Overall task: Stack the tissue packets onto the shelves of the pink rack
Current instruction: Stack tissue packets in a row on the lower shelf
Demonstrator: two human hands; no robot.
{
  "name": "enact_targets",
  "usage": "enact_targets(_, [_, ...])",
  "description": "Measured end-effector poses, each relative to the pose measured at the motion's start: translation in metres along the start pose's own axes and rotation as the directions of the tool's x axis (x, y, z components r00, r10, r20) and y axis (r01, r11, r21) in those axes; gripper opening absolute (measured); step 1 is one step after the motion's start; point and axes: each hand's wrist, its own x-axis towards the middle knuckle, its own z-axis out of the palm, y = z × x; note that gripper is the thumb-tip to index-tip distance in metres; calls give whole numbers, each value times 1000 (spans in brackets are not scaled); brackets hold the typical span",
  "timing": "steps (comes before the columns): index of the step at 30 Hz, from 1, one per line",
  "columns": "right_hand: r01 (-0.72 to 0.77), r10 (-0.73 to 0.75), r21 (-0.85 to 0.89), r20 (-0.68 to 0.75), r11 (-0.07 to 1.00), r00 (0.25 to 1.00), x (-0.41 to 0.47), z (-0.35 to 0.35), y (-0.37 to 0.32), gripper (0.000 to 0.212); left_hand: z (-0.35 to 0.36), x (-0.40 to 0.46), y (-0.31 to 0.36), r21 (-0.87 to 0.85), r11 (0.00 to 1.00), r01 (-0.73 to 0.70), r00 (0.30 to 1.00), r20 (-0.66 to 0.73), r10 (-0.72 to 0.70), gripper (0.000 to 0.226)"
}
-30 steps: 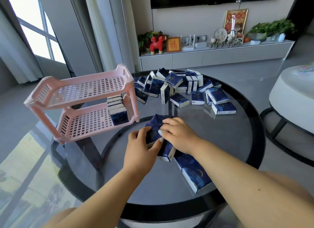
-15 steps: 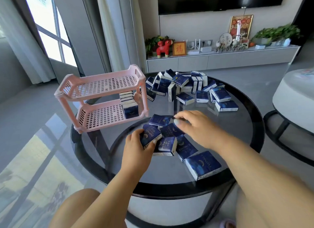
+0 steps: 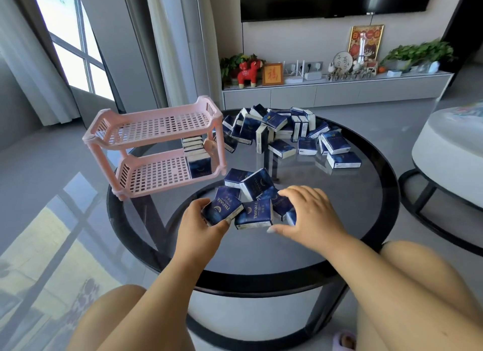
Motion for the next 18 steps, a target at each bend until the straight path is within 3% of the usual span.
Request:
enact_targets(4, [61,-62,-16,-84,998,995,-5,4,-11,84,-3,-2,-3,41,997,-59,998,24,58,61])
enact_targets(8, [144,-145,-27,-25,989,989,4,13,-32,68,-5,-3,-5,-11,997,-75,997,22,75,61])
enact_targets(11, [204,-206,-45,-31,978,978,5,18,-40,45,-8,-3,-9,-123,992,-28,1000,-7,27,52])
enact_targets(15, [197,-192,15,-156,980,969,-8,16,-37,44,-12,-2,-8,-343,939,13,1000,-17,-20,38])
enact_targets(18, [197,-143,172,-284,965,948,-15,7,-37,43,-13,-4,-2,-436,900,25,999,-22,-39,28])
